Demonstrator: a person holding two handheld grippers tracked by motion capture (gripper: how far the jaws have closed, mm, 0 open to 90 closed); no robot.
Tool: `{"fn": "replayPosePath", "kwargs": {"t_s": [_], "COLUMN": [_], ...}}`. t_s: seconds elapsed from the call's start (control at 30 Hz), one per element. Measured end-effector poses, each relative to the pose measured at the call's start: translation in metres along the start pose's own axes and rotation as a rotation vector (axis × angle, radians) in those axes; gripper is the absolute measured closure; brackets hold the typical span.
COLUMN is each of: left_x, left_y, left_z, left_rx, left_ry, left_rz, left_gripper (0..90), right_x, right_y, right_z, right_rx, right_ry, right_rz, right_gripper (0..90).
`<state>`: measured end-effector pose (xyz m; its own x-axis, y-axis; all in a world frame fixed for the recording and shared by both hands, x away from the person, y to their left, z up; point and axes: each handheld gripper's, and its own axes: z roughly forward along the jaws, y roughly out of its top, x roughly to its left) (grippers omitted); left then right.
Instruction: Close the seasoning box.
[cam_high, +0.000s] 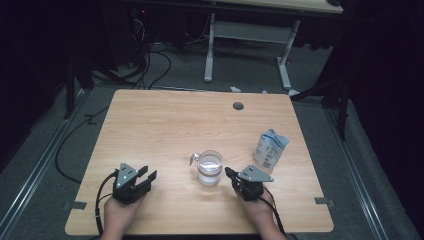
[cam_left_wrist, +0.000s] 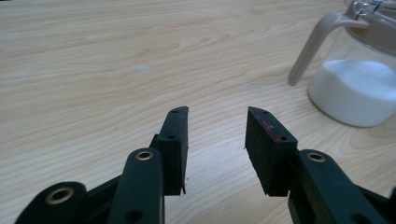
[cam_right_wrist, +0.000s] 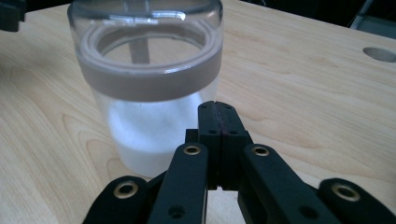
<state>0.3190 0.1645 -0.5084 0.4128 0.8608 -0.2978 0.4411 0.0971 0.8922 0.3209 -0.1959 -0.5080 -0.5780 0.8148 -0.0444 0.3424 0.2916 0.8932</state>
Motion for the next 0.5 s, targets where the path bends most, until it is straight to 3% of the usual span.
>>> {"fn": "replayPosePath", "kwargs": {"t_s": [0.07,0.1,0.33,0.5], "left_x": [0.015,0.024,0.037,0.042], "left_y": [0.001,0.002,-0.003,-0.005], "left_z": [-0.011,-0.017,-0.019,-0.019], "left_rx": [0.088,0.15,0.153,0.151], "left_ry": [0.024,0.044,0.052,0.049], "left_rz": [0.157,0.255,0.221,0.21], "left_gripper": [58.4,58.1,55.7,55.5], "right_x": [0.0,0.0,0.0,0.003], "right_y": [0.003,0.003,0.005,0.01], "right_z": [0.001,0.001,0.005,0.006], "right_rx": [0.0,-0.001,-0.002,-0.009], "right_ry": [-0.01,-0.015,-0.021,-0.034], "right_rz": [-0.008,-0.01,0.008,-0.008], "right_gripper": [90.0,90.0,90.0,90.0]}}
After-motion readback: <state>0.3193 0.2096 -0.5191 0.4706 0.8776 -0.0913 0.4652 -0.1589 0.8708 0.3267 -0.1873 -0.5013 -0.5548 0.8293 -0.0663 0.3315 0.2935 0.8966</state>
